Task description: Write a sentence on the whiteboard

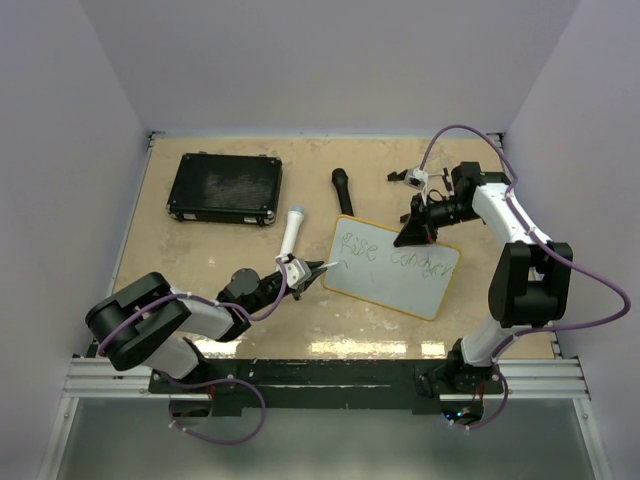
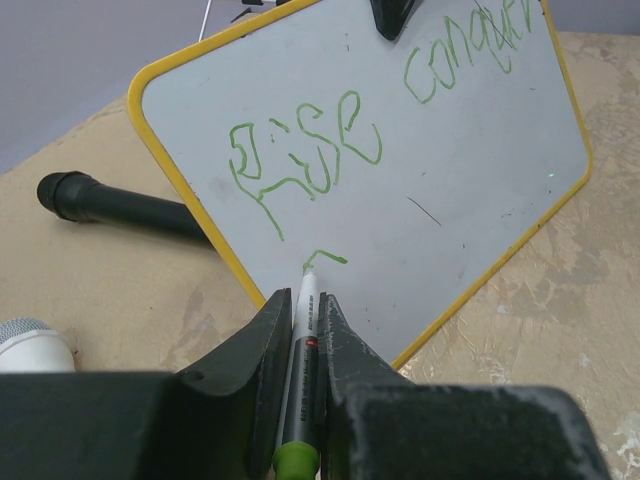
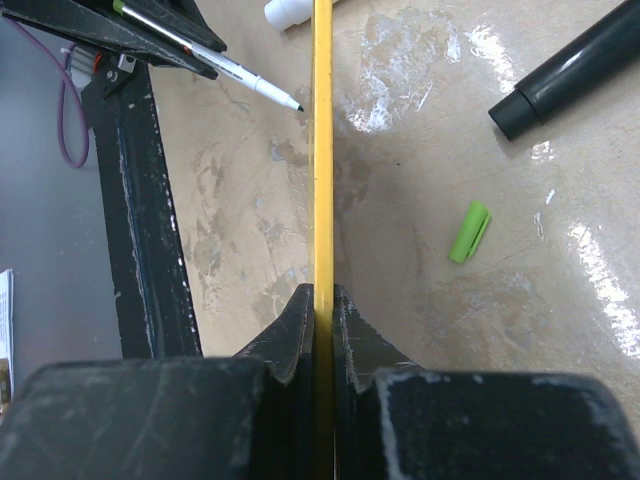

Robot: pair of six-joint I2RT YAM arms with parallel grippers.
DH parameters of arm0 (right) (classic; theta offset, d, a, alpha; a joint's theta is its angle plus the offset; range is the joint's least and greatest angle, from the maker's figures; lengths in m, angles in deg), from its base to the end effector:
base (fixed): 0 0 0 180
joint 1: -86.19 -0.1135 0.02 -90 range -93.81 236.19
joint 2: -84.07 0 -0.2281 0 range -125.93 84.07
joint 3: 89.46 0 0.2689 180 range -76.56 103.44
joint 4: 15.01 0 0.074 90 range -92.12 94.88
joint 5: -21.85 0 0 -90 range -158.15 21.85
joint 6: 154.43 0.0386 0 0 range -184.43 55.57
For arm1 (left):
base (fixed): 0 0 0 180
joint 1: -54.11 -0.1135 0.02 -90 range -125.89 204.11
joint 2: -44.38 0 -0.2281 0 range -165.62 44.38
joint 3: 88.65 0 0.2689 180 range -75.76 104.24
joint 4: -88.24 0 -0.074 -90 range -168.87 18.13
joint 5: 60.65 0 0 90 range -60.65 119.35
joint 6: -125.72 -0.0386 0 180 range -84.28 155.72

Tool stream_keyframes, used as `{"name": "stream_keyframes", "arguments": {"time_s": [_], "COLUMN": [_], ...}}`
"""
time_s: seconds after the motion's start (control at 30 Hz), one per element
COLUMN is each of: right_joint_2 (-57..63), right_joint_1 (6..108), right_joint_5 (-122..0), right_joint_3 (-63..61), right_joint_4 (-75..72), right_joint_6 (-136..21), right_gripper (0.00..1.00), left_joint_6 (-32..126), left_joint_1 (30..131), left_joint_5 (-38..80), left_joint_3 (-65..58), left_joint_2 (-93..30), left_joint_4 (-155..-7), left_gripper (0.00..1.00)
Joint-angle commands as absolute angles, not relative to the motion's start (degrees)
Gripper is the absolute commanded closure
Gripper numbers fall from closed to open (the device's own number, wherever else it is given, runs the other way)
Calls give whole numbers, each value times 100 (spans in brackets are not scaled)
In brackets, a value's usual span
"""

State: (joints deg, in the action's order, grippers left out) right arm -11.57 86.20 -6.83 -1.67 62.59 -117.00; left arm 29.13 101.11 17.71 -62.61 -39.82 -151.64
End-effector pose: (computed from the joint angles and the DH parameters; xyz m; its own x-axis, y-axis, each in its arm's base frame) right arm 0.3161 0.0338 0.2115 -0.5507 -0.3810 -0.7427 -0.8338 0.2918 0.4685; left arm 0.1652 -0.1886 0.1154 0.1183 0.0379 -0.9923 0.8459 0.5196 0.1207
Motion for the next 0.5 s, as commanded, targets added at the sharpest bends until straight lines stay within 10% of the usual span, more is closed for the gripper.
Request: {"name": "stream_keyframes", "arguments": {"time_s": [0.0, 0.47], "right_joint_2": [-1182, -1191], "right_joint_1": [8601, 8601], "right_joint_5": [-514, -514], "right_joint_3": [-19, -54], "right_joint_4": [6231, 6240], "right_joint_6": [-11936, -11962], "right_gripper": [100, 100], "left_joint_6": [3001, 3088], "left_joint_1": [10087, 10078], "left_joint_5": [1704, 1678], "left_joint_3": [-6161, -6073], "left_joint_2": [-3982, -4123], "left_joint_4": [-16333, -16658], "left_gripper": [100, 100]}}
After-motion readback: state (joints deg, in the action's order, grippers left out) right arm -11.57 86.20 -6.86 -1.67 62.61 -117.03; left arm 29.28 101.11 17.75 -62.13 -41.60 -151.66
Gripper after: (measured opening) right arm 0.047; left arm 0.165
